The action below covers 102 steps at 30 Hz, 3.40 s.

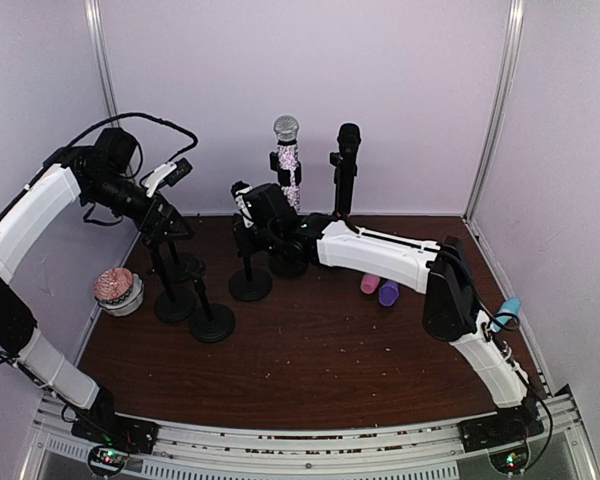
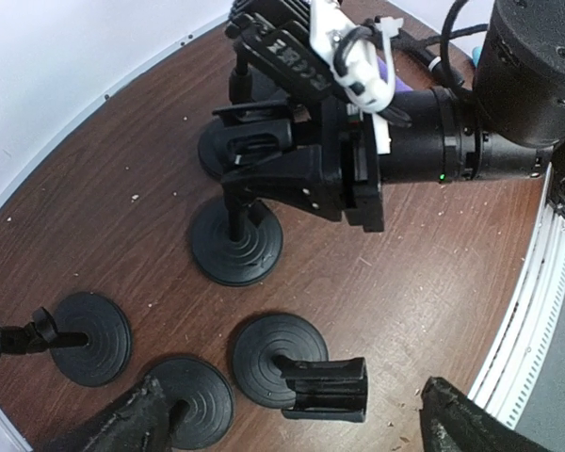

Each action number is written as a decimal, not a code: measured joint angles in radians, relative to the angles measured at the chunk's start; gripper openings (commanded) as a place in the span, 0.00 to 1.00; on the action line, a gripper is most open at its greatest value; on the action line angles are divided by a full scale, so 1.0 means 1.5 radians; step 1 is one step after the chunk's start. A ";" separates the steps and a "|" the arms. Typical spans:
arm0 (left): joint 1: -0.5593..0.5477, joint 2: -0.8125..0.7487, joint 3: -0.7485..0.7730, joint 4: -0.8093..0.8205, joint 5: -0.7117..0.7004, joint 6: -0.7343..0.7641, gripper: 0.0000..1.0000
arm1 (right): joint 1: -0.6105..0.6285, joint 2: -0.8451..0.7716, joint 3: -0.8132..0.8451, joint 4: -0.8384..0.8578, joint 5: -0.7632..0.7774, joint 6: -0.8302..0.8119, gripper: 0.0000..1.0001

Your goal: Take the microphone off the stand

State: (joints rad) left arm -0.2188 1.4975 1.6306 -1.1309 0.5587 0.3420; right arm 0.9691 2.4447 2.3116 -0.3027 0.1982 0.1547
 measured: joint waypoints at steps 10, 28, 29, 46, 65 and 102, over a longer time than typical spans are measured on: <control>0.001 -0.009 -0.036 -0.001 -0.018 -0.007 0.98 | 0.009 -0.001 0.010 0.055 -0.005 -0.012 0.92; 0.007 -0.009 0.014 -0.015 -0.133 -0.017 0.98 | -0.049 -0.460 -0.334 0.082 0.046 -0.028 1.00; 0.007 -0.009 0.016 -0.015 -0.134 -0.020 0.98 | -0.058 -0.460 -0.330 0.080 0.044 -0.027 1.00; 0.007 -0.004 0.042 0.002 -0.225 -0.038 0.98 | -0.086 -0.236 -0.117 -0.006 0.007 -0.054 0.81; 0.007 -0.028 0.007 0.003 -0.224 -0.012 0.98 | -0.100 -0.180 -0.066 0.001 0.013 -0.070 0.19; -0.060 -0.040 0.002 -0.016 0.052 0.041 0.98 | 0.055 -0.588 -0.621 0.168 -0.030 -0.054 1.00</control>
State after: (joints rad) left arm -0.3092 1.4368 1.6333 -1.1542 0.6373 0.4034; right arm 1.0523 1.5631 1.3804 -0.0505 0.1539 0.0738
